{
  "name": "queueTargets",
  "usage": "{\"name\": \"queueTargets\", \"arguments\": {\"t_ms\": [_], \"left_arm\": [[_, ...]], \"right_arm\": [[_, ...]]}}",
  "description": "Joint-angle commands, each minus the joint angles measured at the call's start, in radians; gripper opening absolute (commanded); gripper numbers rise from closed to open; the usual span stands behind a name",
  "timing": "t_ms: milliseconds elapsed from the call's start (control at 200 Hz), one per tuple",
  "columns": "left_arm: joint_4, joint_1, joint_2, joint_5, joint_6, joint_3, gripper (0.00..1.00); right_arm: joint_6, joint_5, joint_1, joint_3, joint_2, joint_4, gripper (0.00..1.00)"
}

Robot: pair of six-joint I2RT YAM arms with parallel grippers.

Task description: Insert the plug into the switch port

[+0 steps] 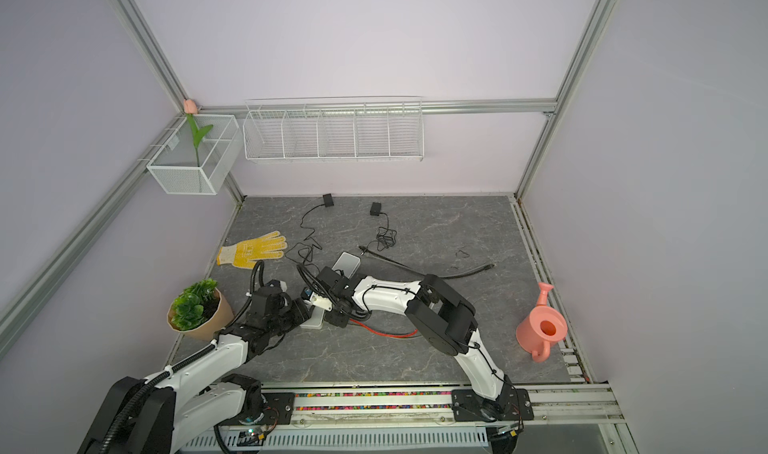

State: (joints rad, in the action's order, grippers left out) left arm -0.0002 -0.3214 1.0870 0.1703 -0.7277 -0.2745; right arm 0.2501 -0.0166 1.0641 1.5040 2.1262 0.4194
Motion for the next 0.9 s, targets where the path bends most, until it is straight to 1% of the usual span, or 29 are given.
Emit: {"name": "queueTargets", "arguments": {"t_ms": [0, 245, 340, 380, 585, 750, 895], "left_arm": [[0.005, -0.024, 0.060, 0.069, 0.022, -0.032, 0.55], [-0.032, -0.023, 0.082, 0.066, 0.041, -0.065, 0.54], [-0.055, -0.024, 0.067, 0.062, 0.041, -0.071, 0.62], [-0.065, -0.024, 0.059, 0.056, 0.041, -0.073, 0.64], [-0.131, -0.023, -0.004, 0.012, 0.052, -0.080, 0.64], [-0.133, -0.024, -0.064, -0.021, 0.053, -0.054, 0.63], [-0.135, -0.023, -0.050, -0.016, 0.061, -0.061, 0.63]], "right_arm": [[0.064, -0.110, 0.061, -0.022, -0.066, -0.093, 0.07], [0.064, -0.099, 0.069, -0.059, -0.094, -0.097, 0.07], [0.067, -0.085, 0.068, -0.065, -0.094, -0.094, 0.07], [0.069, -0.078, 0.069, -0.063, -0.091, -0.090, 0.07], [0.087, -0.032, 0.069, -0.043, -0.059, -0.047, 0.07], [0.092, -0.002, 0.069, -0.051, -0.045, -0.032, 0.07], [0.096, 0.017, 0.068, -0.042, -0.033, -0.013, 0.07]]}}
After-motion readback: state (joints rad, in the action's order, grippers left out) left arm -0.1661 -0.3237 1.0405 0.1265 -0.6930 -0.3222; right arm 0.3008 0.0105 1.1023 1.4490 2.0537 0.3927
